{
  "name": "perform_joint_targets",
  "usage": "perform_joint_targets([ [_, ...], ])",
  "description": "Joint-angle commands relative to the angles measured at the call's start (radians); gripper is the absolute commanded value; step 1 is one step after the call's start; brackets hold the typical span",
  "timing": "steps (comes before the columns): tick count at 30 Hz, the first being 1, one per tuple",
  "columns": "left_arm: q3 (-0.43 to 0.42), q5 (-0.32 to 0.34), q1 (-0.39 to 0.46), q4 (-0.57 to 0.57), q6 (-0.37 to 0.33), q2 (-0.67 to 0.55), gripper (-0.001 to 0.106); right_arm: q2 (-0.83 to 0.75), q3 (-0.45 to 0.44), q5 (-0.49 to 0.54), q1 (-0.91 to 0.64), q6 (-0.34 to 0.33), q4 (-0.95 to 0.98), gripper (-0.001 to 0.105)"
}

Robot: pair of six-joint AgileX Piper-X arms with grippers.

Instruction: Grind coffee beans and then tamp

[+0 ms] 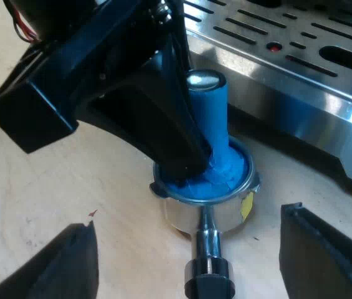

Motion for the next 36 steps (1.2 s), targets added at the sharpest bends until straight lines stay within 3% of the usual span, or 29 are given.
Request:
perform_joint_targets([
  [1,-0.003,-0.030,-0.006,0.087,0.001,-0.007,0.000,-0.008,-0.003,-0.003,0.002,-0.008,-0.008,0.062],
  [13,-0.062,-0.039,-0.006,0.101,-0.004,-0.148,0.000,-0.008,-0.003,-0.003,0.014,-0.013,-0.040,0.062],
  [17,-0.075,-0.092,-0.006,0.162,-0.004,-0.218,0.000,-0.008,-0.003,-0.003,0.024,-0.028,-0.071,0.062],
  [23,-0.076,-0.098,-0.001,0.237,-0.004,-0.304,0.000,-0.008,-0.003,-0.003,0.024,-0.028,-0.094,0.062],
  [27,-0.076,-0.134,-0.001,0.316,-0.004,-0.342,0.000,-0.008,-0.003,-0.004,0.024,-0.080,-0.123,0.062],
  [36,-0.076,-0.178,0.031,0.379,-0.016,-0.361,0.000,-0.008,-0.003,-0.036,0.024,-0.080,-0.128,0.062],
])
